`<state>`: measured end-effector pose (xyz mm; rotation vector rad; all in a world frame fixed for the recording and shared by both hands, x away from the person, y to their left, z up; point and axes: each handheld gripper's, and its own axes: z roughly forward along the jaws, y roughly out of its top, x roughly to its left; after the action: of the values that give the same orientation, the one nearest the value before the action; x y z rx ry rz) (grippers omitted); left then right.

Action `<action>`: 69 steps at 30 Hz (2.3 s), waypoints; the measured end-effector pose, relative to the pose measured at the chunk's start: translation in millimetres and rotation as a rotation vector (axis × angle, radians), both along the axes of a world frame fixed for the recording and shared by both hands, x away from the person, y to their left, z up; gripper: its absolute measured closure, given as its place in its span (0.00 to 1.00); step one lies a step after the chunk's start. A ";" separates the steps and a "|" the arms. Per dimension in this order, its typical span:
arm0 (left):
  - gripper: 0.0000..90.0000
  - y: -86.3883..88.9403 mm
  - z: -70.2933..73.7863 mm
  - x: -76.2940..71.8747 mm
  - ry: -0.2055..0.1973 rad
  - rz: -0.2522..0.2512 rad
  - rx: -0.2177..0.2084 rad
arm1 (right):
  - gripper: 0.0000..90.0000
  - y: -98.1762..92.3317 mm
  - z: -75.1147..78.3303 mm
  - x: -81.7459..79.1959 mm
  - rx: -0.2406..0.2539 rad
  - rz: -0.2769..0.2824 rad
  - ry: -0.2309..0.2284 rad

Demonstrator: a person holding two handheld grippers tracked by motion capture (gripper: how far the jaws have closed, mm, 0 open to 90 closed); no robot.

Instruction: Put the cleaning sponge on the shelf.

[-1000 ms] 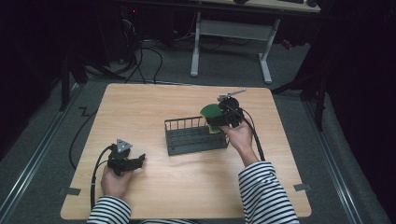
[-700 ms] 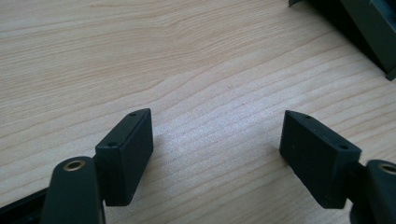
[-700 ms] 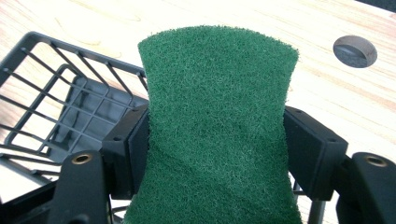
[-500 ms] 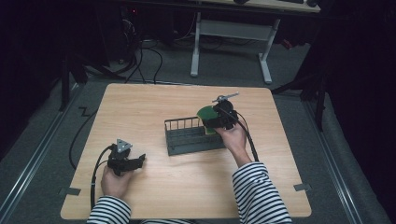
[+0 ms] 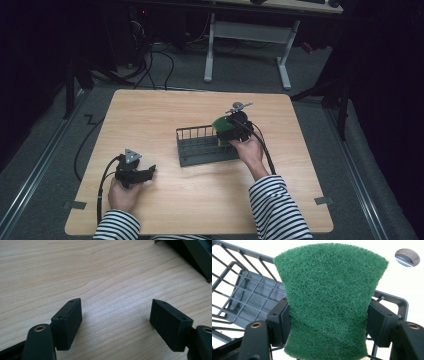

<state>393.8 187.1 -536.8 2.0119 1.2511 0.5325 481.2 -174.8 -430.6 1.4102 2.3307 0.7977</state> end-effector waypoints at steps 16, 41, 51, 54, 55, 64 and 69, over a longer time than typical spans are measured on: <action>0.29 0.0 0.0 0.0 0.000 0.000 0.000 | 0.34 1.1 -6.4 -4.4 -0.032 0.004 0.003; 0.29 -0.1 0.0 -0.1 0.000 0.001 0.000 | 0.23 -16.4 7.9 -14.4 0.011 -0.005 -0.041; 0.29 -0.1 0.0 -0.1 0.000 0.001 0.000 | 0.27 -40.2 11.6 -24.2 0.057 -0.039 -0.056; 0.29 -0.1 0.0 -0.1 0.000 0.001 0.000 | 0.27 -49.1 13.7 -27.6 0.063 -0.049 -0.064; 0.29 -0.1 0.0 -0.1 0.000 0.001 0.001 | 0.28 -51.3 15.2 -28.9 0.065 -0.053 -0.065; 0.29 -0.1 0.0 -0.1 0.000 0.002 0.000 | 0.30 -79.1 25.3 -41.8 0.101 -0.094 -0.113; 0.29 -0.1 0.0 0.0 0.000 0.002 0.000 | 0.31 -94.2 24.5 -48.3 0.107 -0.117 -0.114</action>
<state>393.8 187.0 -536.8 2.0107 1.2532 0.5333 433.0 -269.0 -406.2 1.4876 2.1286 0.9541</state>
